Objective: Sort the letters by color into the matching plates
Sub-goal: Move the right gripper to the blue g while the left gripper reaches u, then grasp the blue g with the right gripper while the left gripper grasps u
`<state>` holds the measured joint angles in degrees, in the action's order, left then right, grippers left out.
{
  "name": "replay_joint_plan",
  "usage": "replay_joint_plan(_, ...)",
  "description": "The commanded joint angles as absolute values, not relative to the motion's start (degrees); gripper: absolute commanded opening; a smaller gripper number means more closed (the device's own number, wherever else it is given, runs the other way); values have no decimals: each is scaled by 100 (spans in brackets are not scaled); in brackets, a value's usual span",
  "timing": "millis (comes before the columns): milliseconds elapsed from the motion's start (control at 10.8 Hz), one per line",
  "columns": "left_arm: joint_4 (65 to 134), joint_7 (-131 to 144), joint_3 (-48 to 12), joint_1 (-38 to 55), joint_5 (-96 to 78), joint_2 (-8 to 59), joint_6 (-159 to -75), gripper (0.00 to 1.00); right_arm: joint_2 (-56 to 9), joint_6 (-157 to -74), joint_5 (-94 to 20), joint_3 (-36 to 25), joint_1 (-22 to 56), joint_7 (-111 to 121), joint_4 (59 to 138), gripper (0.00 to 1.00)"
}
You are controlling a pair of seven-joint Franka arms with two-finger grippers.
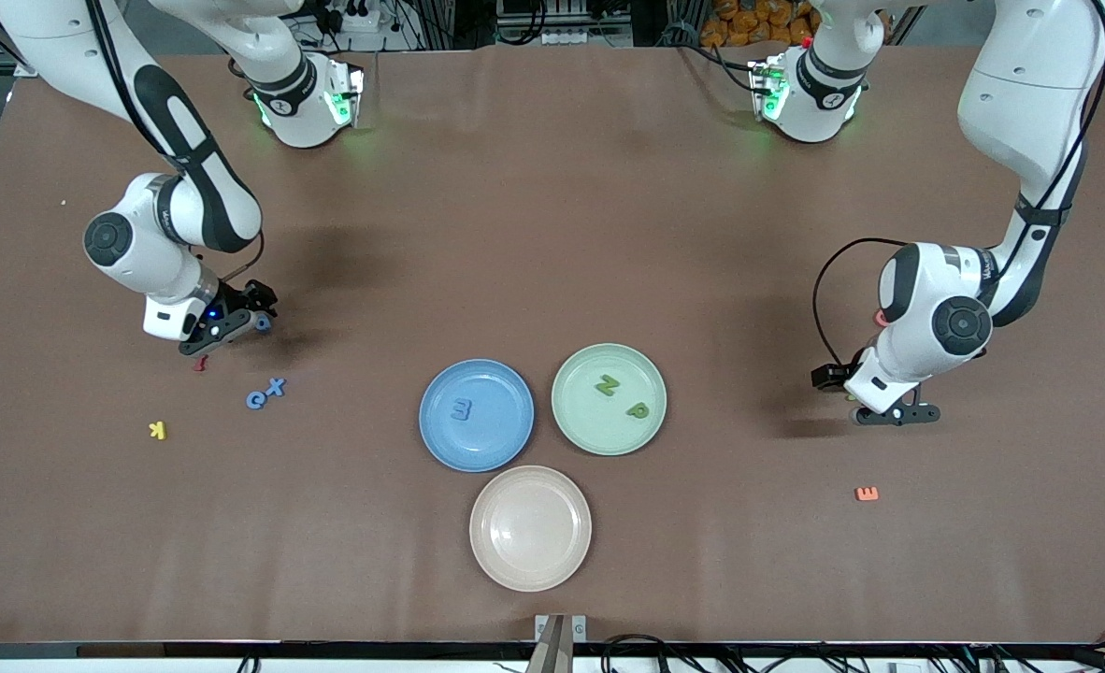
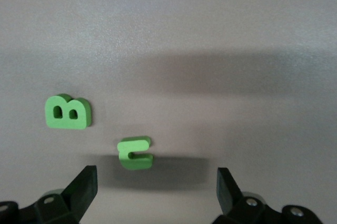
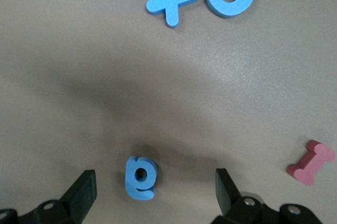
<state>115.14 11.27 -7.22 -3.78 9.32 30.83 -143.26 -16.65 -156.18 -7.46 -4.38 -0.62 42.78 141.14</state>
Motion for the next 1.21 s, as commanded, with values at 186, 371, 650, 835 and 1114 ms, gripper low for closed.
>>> replay_joint_plan(186,11531,1055,-765,-527,993,3243,-14703,100,-1740,-15864,-782,-352,-167,4342,14256,86)
replay_joint_plan(371,11531,1055,-765,-527,993,3252,-14713,100,-1740,-15864,-782,-352,-167,4377,14299,74)
replay_joint_plan(650,11540,1272,-782,-597,845,3269,-14730,1,-1740,-15873,-774,-360,-176,4395,14335,64)
replay_joint_plan(835,11540,1353,-782,-580,791,3269,-14827,0,-1758,-15873,-773,-352,-176,4395,14326,57)
replay_joint_plan(1114,11540,1371,-782,-580,791,3261,-14827,0,-1793,-15882,-773,-352,-193,4395,14317,47)
